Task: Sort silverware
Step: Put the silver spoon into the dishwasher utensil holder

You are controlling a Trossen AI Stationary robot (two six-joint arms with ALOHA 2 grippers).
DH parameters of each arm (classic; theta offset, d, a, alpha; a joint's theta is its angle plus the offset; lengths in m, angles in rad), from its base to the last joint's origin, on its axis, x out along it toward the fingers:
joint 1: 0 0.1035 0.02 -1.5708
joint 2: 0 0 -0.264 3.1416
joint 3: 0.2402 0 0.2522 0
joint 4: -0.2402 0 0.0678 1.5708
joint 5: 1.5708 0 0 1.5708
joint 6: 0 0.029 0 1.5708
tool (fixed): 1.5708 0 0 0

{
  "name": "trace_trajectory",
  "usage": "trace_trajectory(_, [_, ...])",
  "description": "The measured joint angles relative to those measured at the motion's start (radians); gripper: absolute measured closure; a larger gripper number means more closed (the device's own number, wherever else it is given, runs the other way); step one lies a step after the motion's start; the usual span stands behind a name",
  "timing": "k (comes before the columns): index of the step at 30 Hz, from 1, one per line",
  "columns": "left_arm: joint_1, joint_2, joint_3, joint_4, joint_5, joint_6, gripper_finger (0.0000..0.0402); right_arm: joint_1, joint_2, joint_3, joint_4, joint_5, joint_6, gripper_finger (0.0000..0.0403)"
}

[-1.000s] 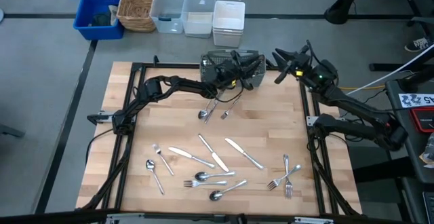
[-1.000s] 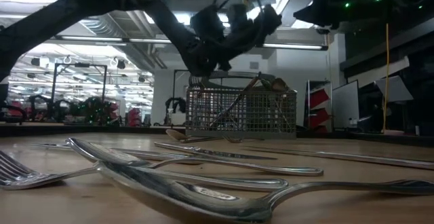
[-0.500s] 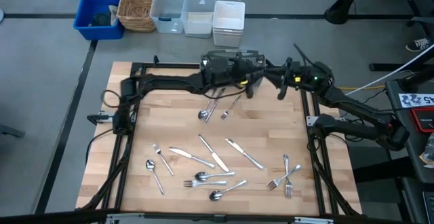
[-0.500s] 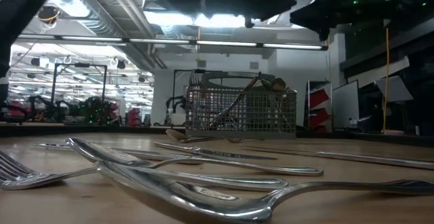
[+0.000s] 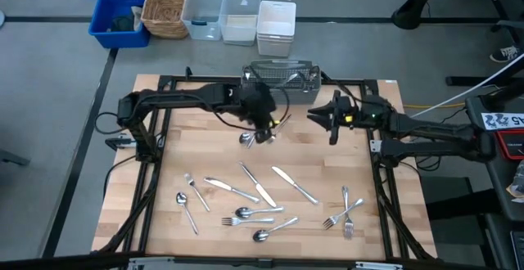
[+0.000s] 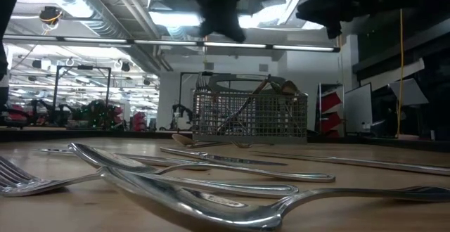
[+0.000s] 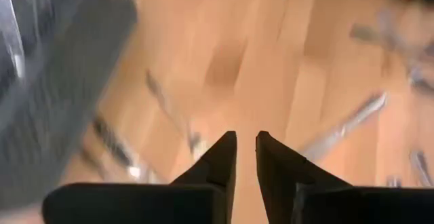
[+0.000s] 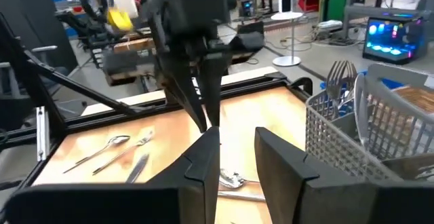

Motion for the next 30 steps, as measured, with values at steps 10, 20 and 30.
trace_trajectory(10, [-0.023, 0.01, -0.151, -0.082, -0.151, -0.221, 0.0364, 0.213, 0.0, 0.0, 0.001, 0.196, 0.119, 0.0309])
trace_trajectory(20, [0.05, 0.011, -0.346, 0.107, -0.209, -0.303, 0.0296, 0.292, 0.0, 0.0, 0.001, 0.275, 0.117, 0.0309])
trace_trajectory(30, [0.129, 0.011, -0.475, 0.299, -0.209, -0.357, 0.0266, 0.291, 0.0, 0.0, -0.001, 0.28, 0.112, 0.0309])
